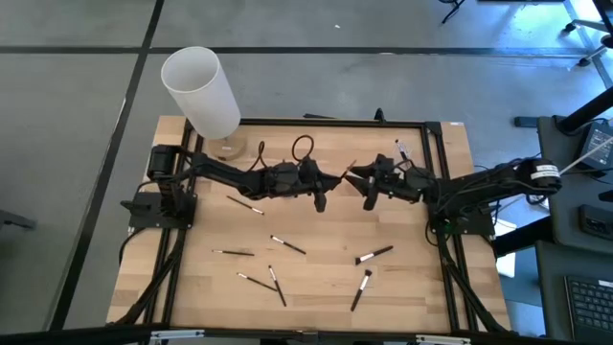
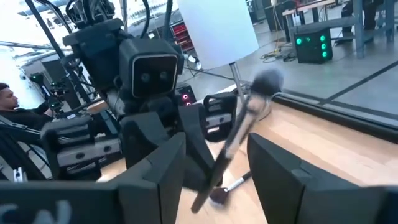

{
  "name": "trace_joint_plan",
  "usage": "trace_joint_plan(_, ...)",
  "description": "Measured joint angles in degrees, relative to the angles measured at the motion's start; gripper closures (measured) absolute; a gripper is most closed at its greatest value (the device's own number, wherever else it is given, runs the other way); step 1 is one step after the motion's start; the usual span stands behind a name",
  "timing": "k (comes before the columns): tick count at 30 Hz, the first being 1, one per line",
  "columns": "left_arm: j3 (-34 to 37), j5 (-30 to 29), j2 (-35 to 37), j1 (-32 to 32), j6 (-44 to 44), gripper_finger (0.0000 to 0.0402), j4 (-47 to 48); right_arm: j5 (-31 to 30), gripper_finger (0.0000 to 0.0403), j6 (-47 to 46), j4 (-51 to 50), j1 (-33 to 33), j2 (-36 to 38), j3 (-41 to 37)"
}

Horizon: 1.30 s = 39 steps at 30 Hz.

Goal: Sort items
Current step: Put the foundation brush into the middle section of the transparent organizer

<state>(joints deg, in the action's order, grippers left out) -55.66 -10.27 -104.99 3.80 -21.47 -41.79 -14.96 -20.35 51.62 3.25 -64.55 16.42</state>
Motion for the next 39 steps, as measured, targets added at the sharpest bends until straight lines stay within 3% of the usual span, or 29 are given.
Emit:
trace_joint_plan(10,0.0,0.12,0.0,-0.7,1.39,0.0371,-0.43,-0.42,0.0256,-0.16,-0.02,-0.02,-2.23,1.34)
trace_joint_plan(19,0.0,0.07,0.02,-0.66,2.87,0.036,-0.08,1.37,0.0377,1.47,0.17,-0.08,-2.23,1.43)
trace_joint_plan(25,0.0,-0.85,0.04,-0.66,5.85,0.034,0.33,1.3,0.0369,2.92,-2.3,1.29,-2.2,1.75)
trace_joint_plan(29,0.0,-3.53,0.06,-0.62,8.37,0.0313,3.75,0.84,0.0374,4.13,-17.05,3.98,-1.95,6.68)
trace_joint_plan(33,0.0,-6.57,0.06,0.19,9.77,0.0284,11.15,0.82,0.0373,5.88,-43.85,7.11,-1.95,16.96)
trace_joint_plan(35,0.0,-8.1,0.06,0.8,9.79,0.0273,16.05,-2.48,0.0366,6.14,-58.11,8.38,-1.95,22.47)
trace_joint_plan(39,0.0,-8.75,0.06,2.06,10.16,0.0261,23.65,-15.41,0.0359,7.04,-82.23,9.98,-1.95,33.14)
